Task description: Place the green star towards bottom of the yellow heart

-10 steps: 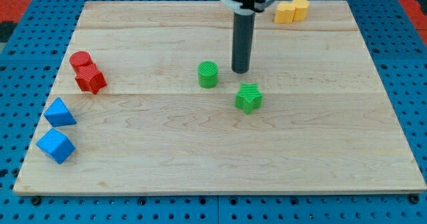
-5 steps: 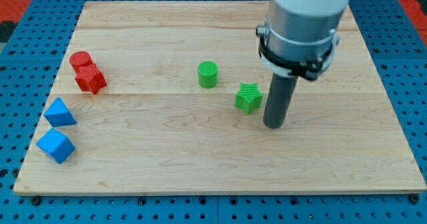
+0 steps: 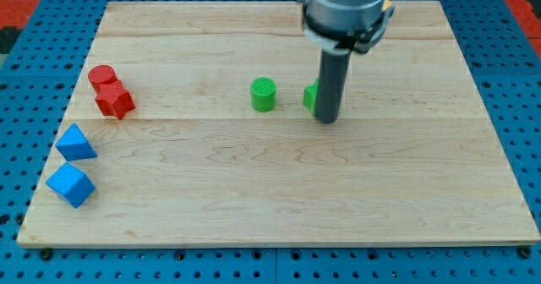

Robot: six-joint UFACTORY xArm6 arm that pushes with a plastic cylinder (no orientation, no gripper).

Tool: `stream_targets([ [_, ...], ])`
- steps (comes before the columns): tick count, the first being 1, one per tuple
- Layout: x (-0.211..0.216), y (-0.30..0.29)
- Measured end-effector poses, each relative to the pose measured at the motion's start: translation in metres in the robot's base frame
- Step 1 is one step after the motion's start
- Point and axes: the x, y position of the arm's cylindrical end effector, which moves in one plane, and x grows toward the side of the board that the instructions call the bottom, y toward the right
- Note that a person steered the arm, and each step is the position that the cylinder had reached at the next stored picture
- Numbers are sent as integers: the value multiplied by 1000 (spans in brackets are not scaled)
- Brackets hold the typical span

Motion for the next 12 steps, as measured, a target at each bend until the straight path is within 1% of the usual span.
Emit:
stream_targets([
  [1, -48, 24],
  [2, -54, 41],
  [4, -10, 46],
  [5, 27, 8],
  [6, -31, -21],
  [7, -80, 49],
  [8, -90, 90],
  [9, -37, 96],
  [10, -20, 43],
  [11, -32, -16],
  [12, -71, -27],
])
